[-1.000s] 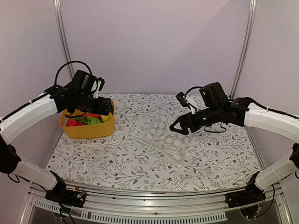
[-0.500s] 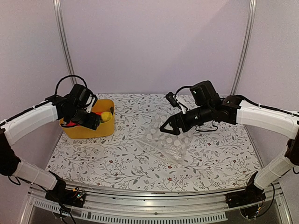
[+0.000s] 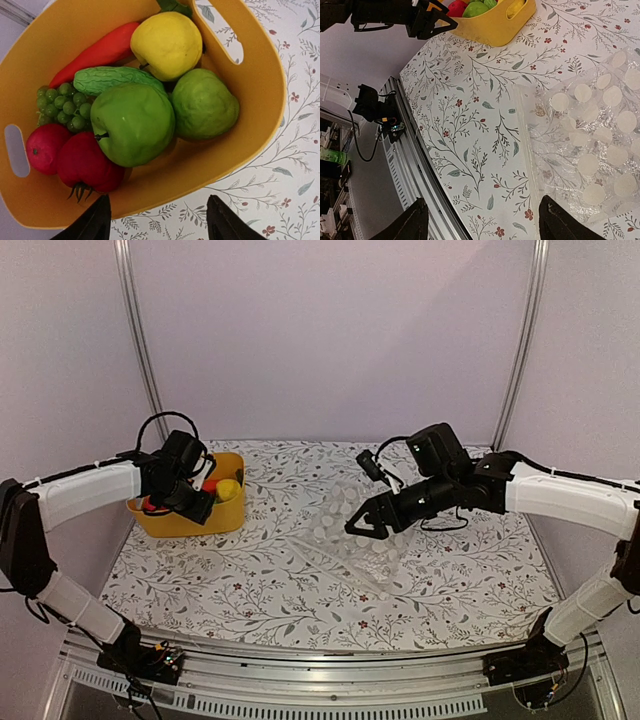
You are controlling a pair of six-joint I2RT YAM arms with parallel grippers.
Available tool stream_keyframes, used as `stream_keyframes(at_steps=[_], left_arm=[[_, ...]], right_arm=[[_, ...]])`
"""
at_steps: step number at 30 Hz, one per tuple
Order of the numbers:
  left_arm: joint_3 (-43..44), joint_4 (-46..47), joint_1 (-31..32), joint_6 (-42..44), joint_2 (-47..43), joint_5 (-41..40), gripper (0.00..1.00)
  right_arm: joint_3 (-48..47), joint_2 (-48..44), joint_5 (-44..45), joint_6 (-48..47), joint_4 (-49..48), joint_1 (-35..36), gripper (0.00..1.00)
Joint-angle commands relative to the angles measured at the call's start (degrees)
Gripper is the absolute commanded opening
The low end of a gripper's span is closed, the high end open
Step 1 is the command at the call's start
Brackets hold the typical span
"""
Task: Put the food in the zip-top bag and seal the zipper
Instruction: Adjust the bin at the corner of the board.
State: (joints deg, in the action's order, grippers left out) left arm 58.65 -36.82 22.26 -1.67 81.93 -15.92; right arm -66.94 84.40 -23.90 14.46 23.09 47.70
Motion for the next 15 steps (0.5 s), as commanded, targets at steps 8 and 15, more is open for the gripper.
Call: stream_keyframes(at_steps=[8, 15], left_arm=[[3.23, 1.59, -0.65, -0.85, 5.61, 1.94, 0.28], [8.8, -0.56, 0.57, -4.7, 10.83, 7.76, 0.06]], right_arm=[[2.17, -2.92, -0.53, 1.21, 0.89, 0.64, 0.74], [3.18, -3.25, -0.38, 1.35, 0.38, 0.68, 0.71]])
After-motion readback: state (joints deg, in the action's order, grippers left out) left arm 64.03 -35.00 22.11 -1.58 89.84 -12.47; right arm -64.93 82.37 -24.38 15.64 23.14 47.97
